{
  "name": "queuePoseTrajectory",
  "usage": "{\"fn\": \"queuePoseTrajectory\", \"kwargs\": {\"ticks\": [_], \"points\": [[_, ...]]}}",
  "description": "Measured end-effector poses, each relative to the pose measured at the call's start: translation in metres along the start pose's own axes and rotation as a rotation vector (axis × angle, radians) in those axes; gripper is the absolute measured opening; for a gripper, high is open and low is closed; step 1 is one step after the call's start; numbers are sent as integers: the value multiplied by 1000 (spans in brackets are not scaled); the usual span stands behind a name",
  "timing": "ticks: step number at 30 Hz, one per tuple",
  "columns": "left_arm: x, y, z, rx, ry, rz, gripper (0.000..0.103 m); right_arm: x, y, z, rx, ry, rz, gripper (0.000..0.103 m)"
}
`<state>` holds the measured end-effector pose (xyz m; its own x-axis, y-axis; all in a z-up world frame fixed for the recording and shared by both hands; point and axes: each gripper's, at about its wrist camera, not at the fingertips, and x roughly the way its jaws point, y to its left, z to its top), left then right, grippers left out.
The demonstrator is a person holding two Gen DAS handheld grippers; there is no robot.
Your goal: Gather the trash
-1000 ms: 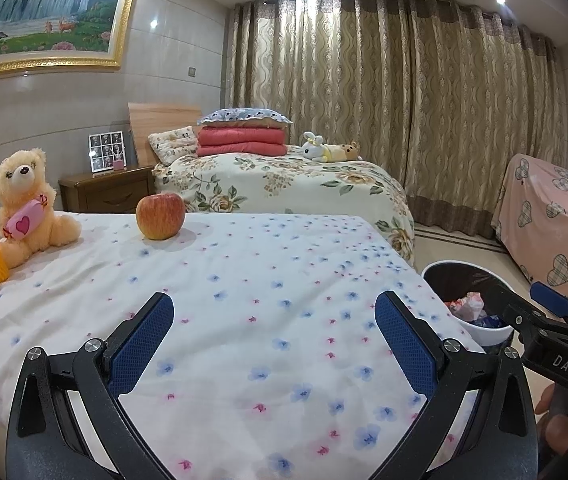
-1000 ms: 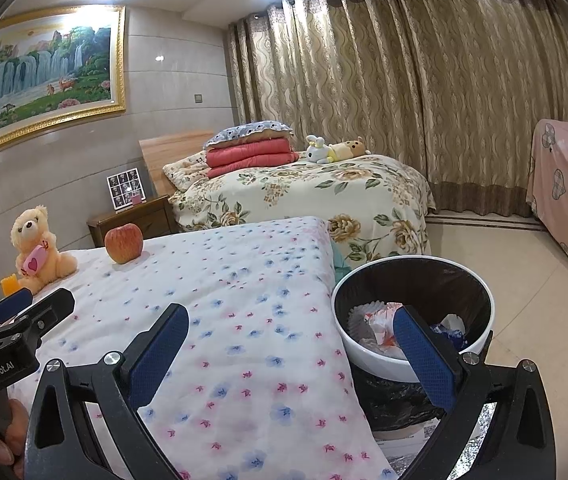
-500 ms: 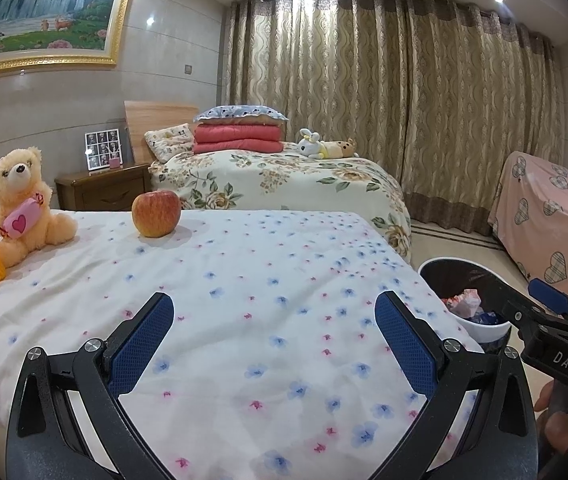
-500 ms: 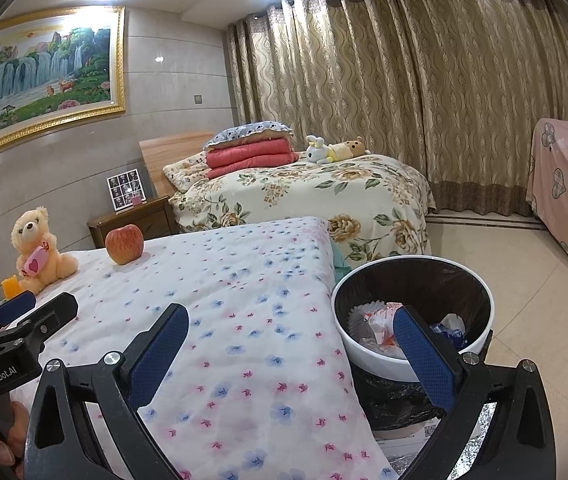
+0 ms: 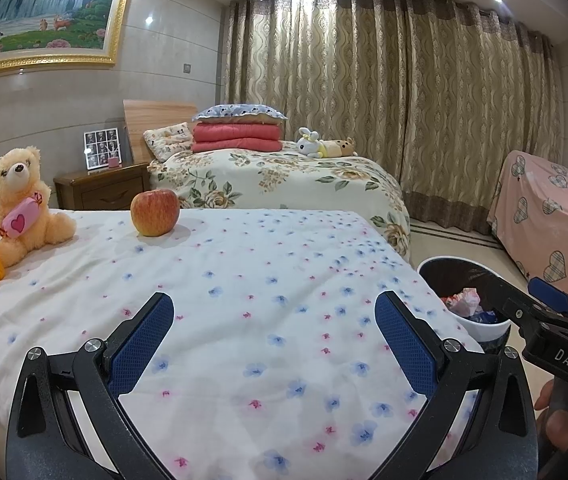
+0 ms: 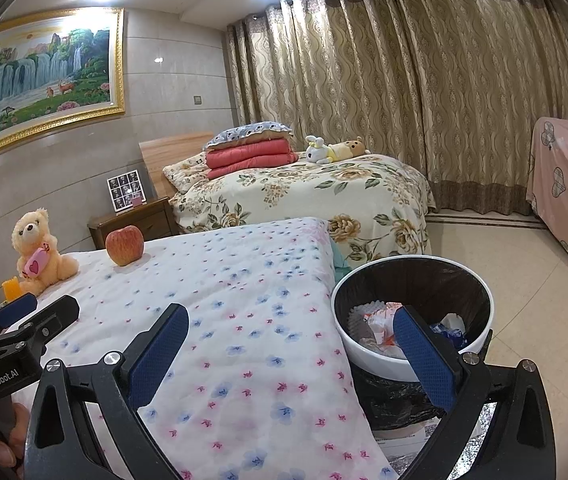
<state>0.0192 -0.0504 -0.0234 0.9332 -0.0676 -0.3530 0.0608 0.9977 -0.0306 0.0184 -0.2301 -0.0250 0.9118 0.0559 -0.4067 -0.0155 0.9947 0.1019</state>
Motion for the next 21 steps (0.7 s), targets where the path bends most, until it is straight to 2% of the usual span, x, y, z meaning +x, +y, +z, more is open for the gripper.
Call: {"fn": "queuePoseTrajectory", "kwargs": {"ticks": [21], "points": [[0, -2, -3, 0, 5, -2, 103, -1, 1, 0, 2, -1, 1, 103]]}}
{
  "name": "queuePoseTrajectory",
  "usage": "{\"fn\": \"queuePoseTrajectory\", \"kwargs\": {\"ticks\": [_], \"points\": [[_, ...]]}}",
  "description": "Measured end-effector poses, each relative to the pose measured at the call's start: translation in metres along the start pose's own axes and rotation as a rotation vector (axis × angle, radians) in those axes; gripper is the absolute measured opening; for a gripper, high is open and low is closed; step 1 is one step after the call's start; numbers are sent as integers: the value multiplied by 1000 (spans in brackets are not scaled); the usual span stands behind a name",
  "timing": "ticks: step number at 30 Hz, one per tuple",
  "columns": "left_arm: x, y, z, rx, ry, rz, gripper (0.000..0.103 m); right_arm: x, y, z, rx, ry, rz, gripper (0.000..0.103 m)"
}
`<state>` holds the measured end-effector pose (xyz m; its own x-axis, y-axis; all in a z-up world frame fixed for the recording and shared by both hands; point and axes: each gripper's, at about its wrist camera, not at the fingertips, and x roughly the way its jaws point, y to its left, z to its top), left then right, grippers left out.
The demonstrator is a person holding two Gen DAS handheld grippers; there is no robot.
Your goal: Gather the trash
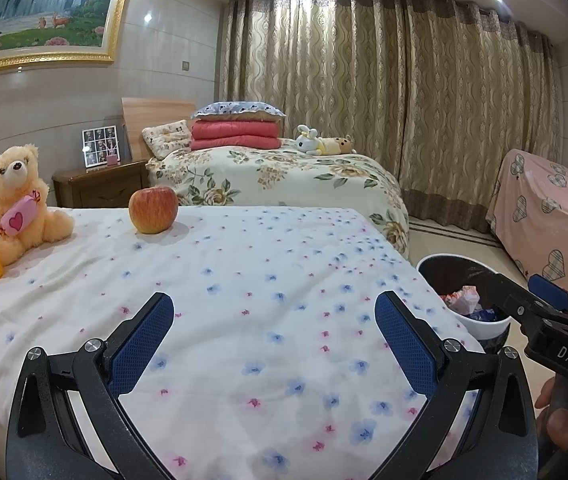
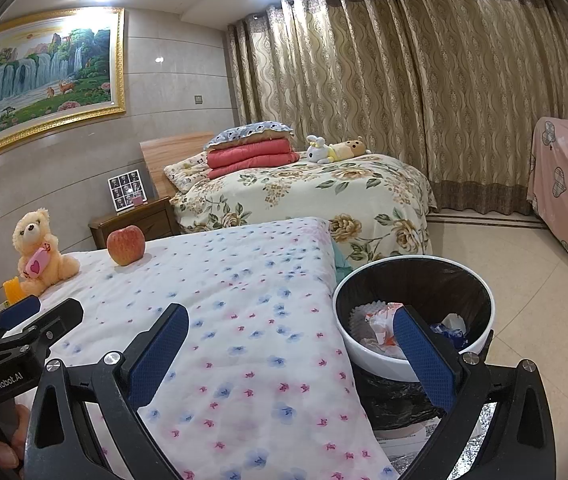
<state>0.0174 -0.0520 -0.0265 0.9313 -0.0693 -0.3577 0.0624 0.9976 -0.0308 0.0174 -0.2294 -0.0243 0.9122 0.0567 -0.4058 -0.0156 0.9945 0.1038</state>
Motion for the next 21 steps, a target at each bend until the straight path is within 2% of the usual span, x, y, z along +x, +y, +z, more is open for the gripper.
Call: {"fn": "queuePoseTrajectory", "kwargs": {"ticks": [21], "points": [[7, 12, -2, -29, 36, -6, 103, 8, 11, 4, -8, 43, 14, 103]]}}
